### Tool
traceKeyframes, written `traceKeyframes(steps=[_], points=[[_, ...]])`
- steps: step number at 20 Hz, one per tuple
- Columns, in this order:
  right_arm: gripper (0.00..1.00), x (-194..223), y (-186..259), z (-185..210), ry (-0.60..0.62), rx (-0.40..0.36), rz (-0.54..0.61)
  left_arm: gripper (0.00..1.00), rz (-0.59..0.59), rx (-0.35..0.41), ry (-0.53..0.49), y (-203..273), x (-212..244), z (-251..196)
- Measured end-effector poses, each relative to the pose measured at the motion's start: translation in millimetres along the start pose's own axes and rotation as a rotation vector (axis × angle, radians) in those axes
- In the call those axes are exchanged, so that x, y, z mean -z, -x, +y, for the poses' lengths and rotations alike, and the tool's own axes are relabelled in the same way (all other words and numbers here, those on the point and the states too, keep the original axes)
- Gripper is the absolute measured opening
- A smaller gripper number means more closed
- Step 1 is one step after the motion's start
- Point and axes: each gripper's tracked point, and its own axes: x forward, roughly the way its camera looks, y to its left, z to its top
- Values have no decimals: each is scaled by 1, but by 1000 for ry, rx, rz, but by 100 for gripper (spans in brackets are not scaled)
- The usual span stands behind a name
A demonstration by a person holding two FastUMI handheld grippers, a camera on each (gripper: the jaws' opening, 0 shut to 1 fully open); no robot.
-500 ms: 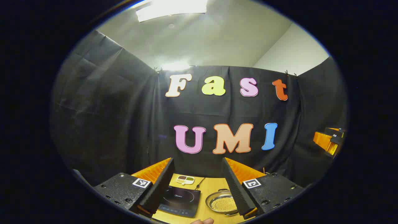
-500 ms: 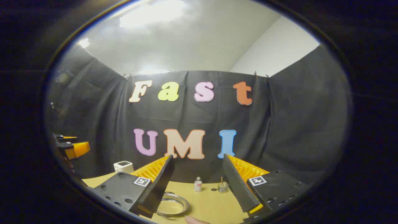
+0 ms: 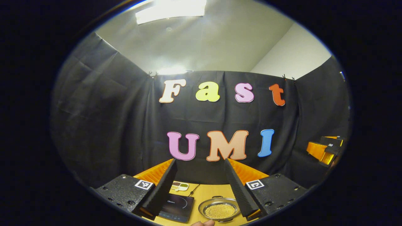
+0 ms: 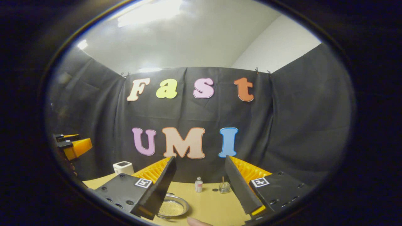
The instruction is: First push the handle of the pot to place it horizontally, then grasp the pot with both hands and set it on the induction cooktop.
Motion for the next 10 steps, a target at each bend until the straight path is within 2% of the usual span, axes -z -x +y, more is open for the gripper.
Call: traceKeyframes(steps=[1,4,5,6,7,8,10], points=[[98,0,-4,-3,12,10,6,87,-12,-2,-16,-2,-5,4],[96,-4,-6,8,-16,8,5,87,-22,22,-49,-1,-2,3],[96,-2,-6,10,-18,3,5,92,-13,21,-55,1,1,3],[96,1,-6,12,-8,0,9,87,-14,18,-57,2,2,3],[96,4,-5,14,1,-4,16,92,-14,20,-52,2,1,4],[96,6,-7,19,6,-7,25,87,-12,26,-43,2,3,4],[98,9,-8,28,-4,-8,38,87,-8,26,-36,2,5,13]])
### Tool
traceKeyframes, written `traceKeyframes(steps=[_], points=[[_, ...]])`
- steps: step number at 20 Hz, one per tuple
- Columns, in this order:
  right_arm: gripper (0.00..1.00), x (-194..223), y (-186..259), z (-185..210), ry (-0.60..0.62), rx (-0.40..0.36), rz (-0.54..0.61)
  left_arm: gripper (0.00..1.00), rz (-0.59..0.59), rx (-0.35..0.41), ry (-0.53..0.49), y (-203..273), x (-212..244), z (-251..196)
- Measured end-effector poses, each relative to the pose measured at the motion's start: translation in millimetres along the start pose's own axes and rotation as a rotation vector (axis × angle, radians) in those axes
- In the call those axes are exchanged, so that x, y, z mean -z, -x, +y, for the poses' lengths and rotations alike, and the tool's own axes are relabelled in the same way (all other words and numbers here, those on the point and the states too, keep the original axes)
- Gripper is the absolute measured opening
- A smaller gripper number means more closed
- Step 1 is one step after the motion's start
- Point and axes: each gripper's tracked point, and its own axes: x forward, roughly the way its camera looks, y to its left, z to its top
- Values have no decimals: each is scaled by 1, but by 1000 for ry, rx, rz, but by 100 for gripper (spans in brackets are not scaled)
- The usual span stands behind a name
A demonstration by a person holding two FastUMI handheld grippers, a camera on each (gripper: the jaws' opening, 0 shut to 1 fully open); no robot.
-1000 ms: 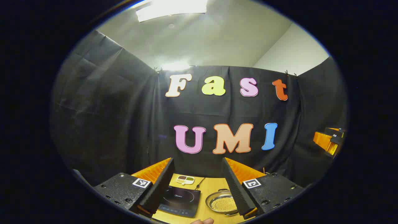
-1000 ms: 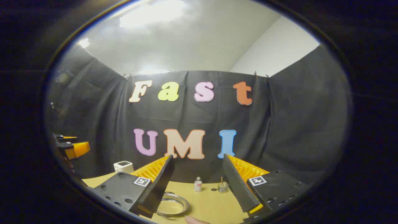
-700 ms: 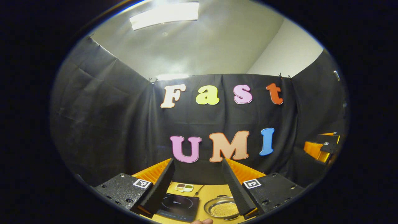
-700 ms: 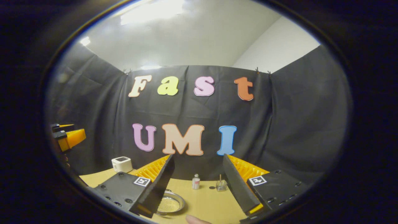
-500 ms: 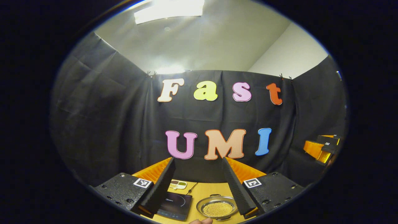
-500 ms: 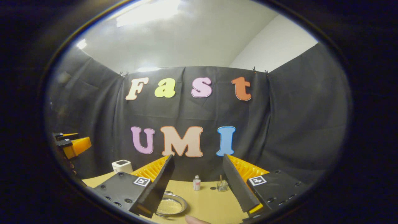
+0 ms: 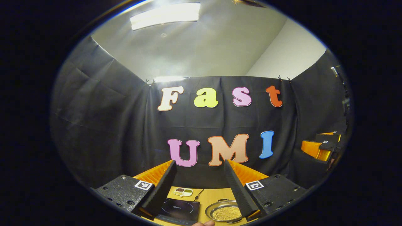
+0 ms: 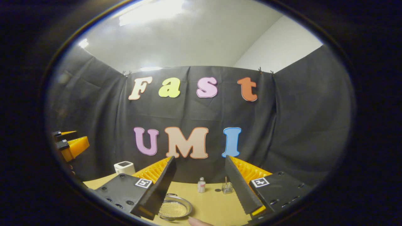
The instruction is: First push the handle of the pot to place it horizontally, then grasp the pot with both hands and set it on the induction cooktop.
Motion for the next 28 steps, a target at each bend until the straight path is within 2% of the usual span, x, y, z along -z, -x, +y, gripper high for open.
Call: traceKeyframes(steps=[1,2,3,4,5,6,7,8,9,10,11,13,14,15,16,17,18,20,21,22,23,24,28], points=[[96,0,-1,4,-5,-2,2,87,3,-2,-3,0,1,5],[98,2,-2,8,0,8,4,87,7,-4,-6,-1,4,9],[86,3,-3,12,7,8,6,87,11,-4,-10,-1,6,14],[85,4,-1,16,15,10,9,91,9,-5,-9,0,7,19],[84,8,-5,21,21,12,15,87,13,-3,-7,-1,8,23],[75,10,-7,27,20,4,18,91,22,2,-1,-1,14,25],[62,13,-6,32,16,7,24,87,31,7,5,-1,18,28],[55,16,-6,33,17,22,29,91,35,12,11,-2,21,32],[38,19,-6,36,18,20,32,87,32,17,16,-2,23,35],[34,19,-9,39,23,21,42,87,26,20,23,-4,24,38],[24,30,-11,38,39,33,65,92,31,23,27,-6,27,41],[6,49,-7,42,60,24,129,92,39,31,34,-6,32,44],[0,57,-6,47,42,12,155,92,46,32,35,-8,36,45],[2,63,-4,50,19,0,175,92,50,29,37,-10,37,47],[0,74,-21,56,6,-23,201,87,52,22,39,-12,39,49],[3,87,-11,58,-5,-45,235,87,52,15,42,-17,41,50],[0,98,-15,61,-14,-64,260,87,51,5,43,-20,44,51],[3,115,-26,57,-13,-90,301,87,82,-19,40,-28,57,50],[3,120,-31,53,-19,-97,308,92,93,-19,44,-31,62,45],[0,127,-35,50,-37,-105,320,87,102,-18,44,-35,65,40],[4,138,-38,49,-57,-121,340,93,118,-22,34,-40,70,36],[0,149,-43,46,-64,-124,355,92,127,-26,25,-43,75,35],[3,191,-64,42,-71,-193,418,93,131,-58,1,-57,80,21]])
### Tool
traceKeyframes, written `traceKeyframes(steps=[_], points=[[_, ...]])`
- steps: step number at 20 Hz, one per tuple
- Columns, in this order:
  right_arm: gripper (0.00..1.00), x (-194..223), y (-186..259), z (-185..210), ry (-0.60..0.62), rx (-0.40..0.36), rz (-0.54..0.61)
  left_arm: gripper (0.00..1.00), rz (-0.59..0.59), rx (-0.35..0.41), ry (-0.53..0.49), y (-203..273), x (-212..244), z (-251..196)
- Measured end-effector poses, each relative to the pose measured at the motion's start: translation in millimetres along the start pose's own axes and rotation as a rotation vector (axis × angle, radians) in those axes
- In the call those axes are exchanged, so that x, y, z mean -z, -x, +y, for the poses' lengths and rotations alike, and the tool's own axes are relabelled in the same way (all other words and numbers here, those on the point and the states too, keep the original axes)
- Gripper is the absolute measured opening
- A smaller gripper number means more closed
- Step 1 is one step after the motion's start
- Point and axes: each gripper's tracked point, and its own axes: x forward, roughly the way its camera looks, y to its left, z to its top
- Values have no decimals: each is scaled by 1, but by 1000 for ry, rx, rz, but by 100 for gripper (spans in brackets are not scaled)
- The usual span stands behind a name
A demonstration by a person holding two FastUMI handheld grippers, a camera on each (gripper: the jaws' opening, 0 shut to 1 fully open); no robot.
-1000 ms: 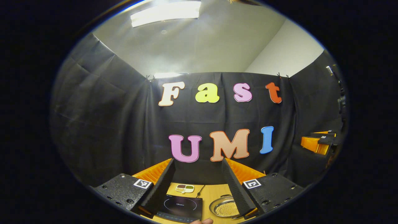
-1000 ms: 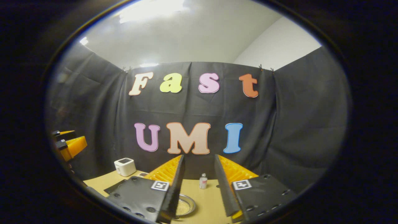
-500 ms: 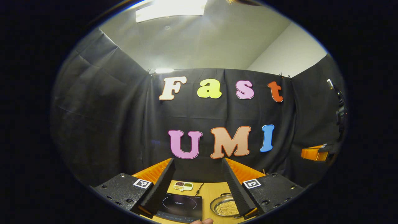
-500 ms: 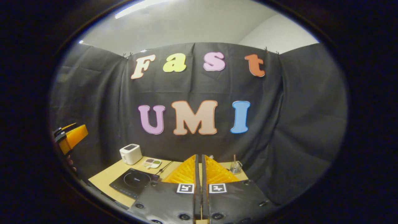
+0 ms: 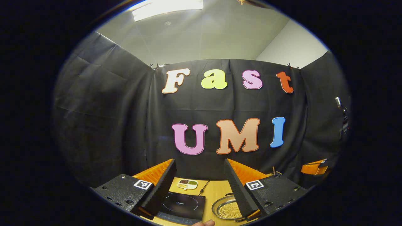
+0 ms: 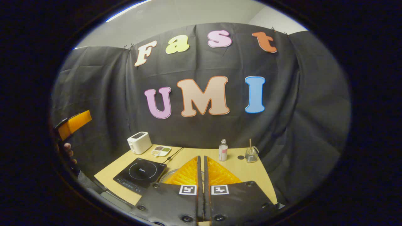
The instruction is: First push the handle of the pot to place it horizontally, then grasp the pot with both hands and set it on the induction cooktop.
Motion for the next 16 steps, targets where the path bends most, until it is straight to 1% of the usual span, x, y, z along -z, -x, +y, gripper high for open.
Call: traceKeyframes(steps=[2,3,4,6,7,8,9,10,11,14,15,16], points=[[3,17,-18,-2,-1,-38,38,93,8,-23,-28,-7,5,-3],[0,28,-23,-2,-4,-53,60,87,38,-36,-44,-7,13,-5],[0,32,-28,1,-9,-73,66,93,31,-33,-47,-7,14,-8],[0,47,-38,0,1,-87,107,87,39,-34,-48,-15,16,-12],[3,56,-42,0,-5,-89,129,90,59,-34,-47,-17,21,-12],[0,63,-45,2,-17,-94,149,88,67,-34,-44,-20,26,-12],[2,72,-48,5,-22,-99,169,90,69,-33,-42,-25,27,-11],[3,81,-52,8,-16,-100,190,88,78,-31,-43,-29,32,-7],[3,91,-55,13,-5,-102,212,88,84,-27,-41,-34,36,-4],[3,115,-68,28,18,-91,270,88,98,-2,-36,-51,50,6],[3,121,-72,35,6,-83,290,88,105,11,-31,-58,56,11],[3,127,-77,41,-14,-71,312,90,110,25,-23,-65,62,14]])
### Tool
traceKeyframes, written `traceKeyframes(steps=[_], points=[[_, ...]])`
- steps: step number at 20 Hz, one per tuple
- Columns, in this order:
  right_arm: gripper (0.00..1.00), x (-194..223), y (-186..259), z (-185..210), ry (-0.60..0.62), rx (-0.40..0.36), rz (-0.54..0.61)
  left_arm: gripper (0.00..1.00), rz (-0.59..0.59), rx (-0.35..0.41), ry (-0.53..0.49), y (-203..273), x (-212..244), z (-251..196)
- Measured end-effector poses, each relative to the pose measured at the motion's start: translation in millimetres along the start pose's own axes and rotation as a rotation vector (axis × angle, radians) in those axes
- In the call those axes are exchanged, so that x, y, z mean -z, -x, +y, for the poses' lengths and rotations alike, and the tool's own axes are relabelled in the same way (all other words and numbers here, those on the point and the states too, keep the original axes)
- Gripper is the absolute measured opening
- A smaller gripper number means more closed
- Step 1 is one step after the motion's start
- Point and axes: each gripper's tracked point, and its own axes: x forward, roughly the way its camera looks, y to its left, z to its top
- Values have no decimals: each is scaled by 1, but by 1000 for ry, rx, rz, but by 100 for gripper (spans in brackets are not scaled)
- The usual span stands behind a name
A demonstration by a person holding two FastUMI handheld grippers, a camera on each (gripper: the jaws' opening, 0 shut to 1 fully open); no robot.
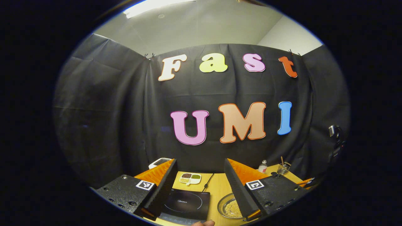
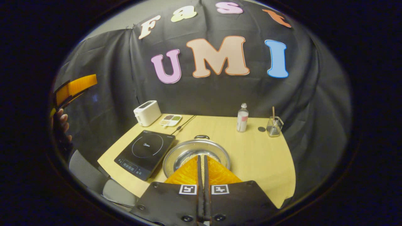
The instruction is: First push the handle of the pot to place it horizontally, then grasp the pot with both hands and set it on the induction cooktop.
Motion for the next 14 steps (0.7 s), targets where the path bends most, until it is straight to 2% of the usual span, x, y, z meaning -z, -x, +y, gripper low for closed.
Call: traceKeyframes(steps=[4,5,9,10,14], points=[[0,38,-21,25,-24,38,116,88,27,56,18,-28,25,20],[3,52,-25,32,-22,47,148,90,38,68,24,-34,33,26],[3,85,-40,57,-41,83,246,88,75,118,45,-53,66,43],[0,94,-44,62,-48,93,269,92,92,128,49,-57,75,48],[3,126,-53,72,-71,125,352,93,110,158,79,-67,87,63]])
